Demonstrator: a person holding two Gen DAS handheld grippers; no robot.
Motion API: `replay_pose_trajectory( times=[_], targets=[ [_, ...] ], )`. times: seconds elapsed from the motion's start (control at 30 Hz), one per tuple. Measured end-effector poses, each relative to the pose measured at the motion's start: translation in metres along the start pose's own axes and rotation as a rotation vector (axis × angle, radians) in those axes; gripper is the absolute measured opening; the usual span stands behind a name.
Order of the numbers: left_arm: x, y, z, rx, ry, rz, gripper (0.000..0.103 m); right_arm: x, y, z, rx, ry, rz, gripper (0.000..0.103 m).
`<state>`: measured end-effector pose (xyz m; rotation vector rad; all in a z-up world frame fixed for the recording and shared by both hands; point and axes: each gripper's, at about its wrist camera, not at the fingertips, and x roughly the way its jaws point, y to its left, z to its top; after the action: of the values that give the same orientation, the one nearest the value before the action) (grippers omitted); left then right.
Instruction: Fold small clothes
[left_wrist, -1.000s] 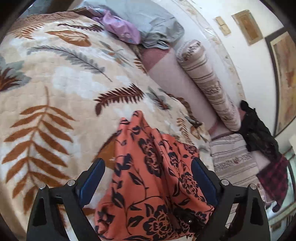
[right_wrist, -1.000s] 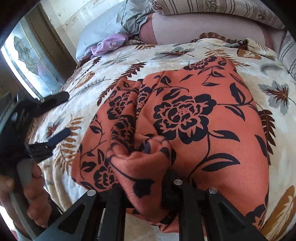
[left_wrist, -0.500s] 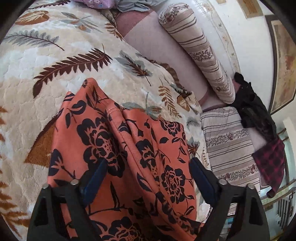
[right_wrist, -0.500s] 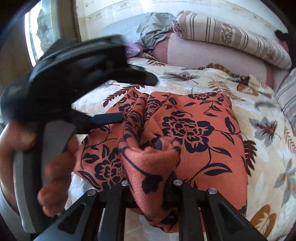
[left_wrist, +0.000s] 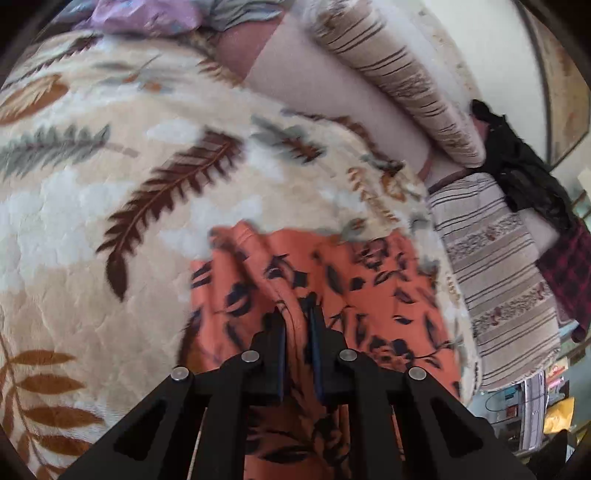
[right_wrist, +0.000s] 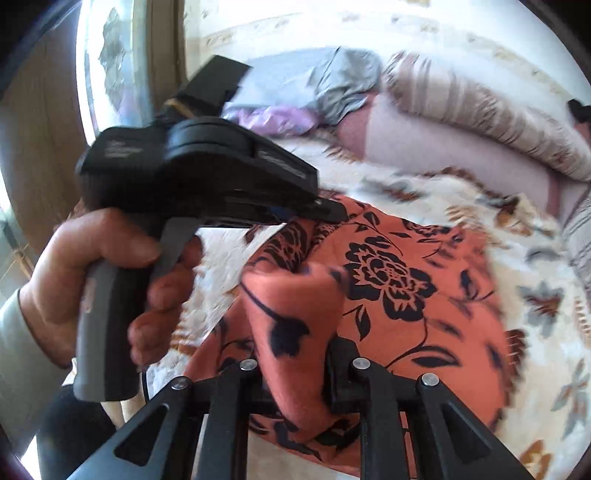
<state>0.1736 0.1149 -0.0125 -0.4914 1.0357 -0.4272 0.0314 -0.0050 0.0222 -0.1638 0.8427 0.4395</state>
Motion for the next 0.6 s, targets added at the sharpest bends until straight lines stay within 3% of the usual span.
replay_pose_trajectory(
  times=[0.1,0.17,0.37,0.5,0.6],
  targets=[
    [-0.007,0.012,-0.007,-0.009,-0.033,-0.057,0.012,0.005,0.008,-0.012,0.001,-0.031,-0.007,0.030],
    [-0.009,0.008,-0.005,0.010,-0.033,-0.046,0.012,0.002,0.010,-0.013,0.017,-0.037,0.039,0.042],
    [-0.013,0.012,-0.003,0.005,-0.039,-0.030,0.012,-0.001,0.022,-0.013,0.006,-0.036,0.087,0.051],
    [-0.025,0.017,-0.010,-0.013,-0.039,0.017,0.013,-0.002,0.026,-0.024,-0.006,-0.032,0.136,0.065],
    [-0.048,0.014,-0.018,-0.015,-0.065,0.009,0.013,-0.018,0.019,-0.034,-0.006,-0.055,0.178,0.065]
  ],
)
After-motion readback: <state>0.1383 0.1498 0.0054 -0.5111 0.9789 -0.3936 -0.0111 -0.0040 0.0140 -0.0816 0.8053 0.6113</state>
